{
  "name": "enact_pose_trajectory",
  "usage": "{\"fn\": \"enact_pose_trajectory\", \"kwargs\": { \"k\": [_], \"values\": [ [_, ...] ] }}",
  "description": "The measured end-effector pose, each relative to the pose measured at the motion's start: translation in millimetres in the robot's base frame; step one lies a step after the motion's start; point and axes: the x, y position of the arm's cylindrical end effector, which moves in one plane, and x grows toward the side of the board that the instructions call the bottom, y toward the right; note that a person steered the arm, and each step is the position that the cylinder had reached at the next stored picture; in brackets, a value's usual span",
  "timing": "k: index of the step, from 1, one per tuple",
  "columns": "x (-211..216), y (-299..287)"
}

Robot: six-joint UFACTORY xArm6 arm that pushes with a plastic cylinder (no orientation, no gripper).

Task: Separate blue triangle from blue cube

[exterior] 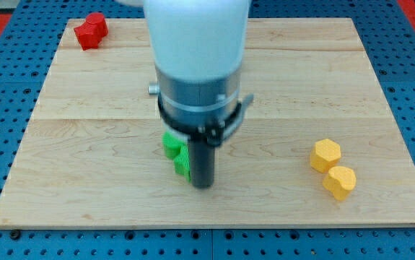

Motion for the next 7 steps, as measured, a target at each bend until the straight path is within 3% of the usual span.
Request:
{"fn": "enact_pose_trajectory", "kwargs": {
  "k": [4,5,6,7],
  "values": [
    [-129,-58],
    [-136,-47],
    [-147,25],
    [-190,53]
  ]
}}
